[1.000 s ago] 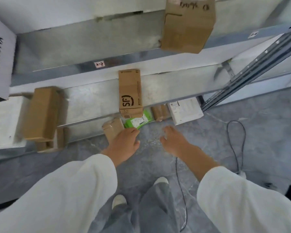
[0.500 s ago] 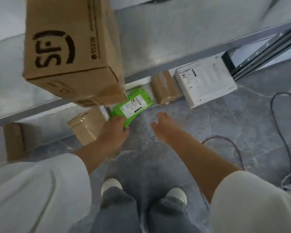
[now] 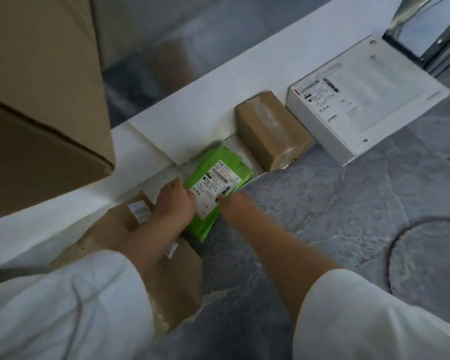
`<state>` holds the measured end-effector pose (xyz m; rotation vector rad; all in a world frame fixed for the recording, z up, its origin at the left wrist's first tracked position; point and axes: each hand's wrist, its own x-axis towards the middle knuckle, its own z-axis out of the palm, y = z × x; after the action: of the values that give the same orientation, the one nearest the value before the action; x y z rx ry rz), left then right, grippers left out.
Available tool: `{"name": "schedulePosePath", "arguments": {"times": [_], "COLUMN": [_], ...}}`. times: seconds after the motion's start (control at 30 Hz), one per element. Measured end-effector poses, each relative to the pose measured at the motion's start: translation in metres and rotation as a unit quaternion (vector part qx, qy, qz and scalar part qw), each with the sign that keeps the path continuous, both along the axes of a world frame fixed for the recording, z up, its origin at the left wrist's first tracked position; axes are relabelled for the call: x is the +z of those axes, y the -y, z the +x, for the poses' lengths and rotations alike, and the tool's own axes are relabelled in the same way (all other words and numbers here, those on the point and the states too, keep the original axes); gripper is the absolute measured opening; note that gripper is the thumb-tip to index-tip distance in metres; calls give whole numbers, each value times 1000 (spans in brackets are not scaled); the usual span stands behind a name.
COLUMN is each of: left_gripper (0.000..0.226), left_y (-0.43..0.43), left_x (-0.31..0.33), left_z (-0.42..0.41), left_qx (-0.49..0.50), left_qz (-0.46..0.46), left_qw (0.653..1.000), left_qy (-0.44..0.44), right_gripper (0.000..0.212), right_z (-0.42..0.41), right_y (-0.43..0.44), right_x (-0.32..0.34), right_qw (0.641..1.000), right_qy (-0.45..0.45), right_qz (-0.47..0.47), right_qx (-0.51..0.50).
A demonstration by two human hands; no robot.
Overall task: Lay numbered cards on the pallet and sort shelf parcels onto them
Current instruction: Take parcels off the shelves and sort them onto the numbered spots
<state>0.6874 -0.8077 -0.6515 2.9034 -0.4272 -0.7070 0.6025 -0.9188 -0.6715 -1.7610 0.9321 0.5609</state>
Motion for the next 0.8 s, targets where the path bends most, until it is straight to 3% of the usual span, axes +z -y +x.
{"name": "schedulePosePath", "arguments": {"times": [0.13, 0.27, 0.37, 0.5, 0.63, 0.8], "left_gripper": [44, 45, 44, 37, 44, 36], "left_y": [26, 39, 23, -6, -17, -2], "left_x": [-22, -19, 6, 71, 139, 234], "left_z": [-11, -36, -50, -89, -114, -115], "left_qx": [132, 208, 231, 238, 225, 212], "left_qz": [30, -1, -47, -122, -188, -227], "left_qw": [990, 975, 967, 963, 951, 943], "left_qy": [-27, -72, -95, -37, -98, -122], "right_gripper": [39, 34, 34, 27, 32, 40], "right_z": [9, -8, -30, -58, -80, -100], "right_y": [-9, -14, -5, 1, 1, 14], "right_x": [-13, -5, 23, 92, 168, 269], "right_qw": [978, 952, 950, 939, 954, 943], "right_qy": [30, 24, 19, -16, -16, -15], "right_qz": [113, 126, 128, 214, 201, 187], "right_qx": [-174, -277, -285, -267, -222, -273]}}
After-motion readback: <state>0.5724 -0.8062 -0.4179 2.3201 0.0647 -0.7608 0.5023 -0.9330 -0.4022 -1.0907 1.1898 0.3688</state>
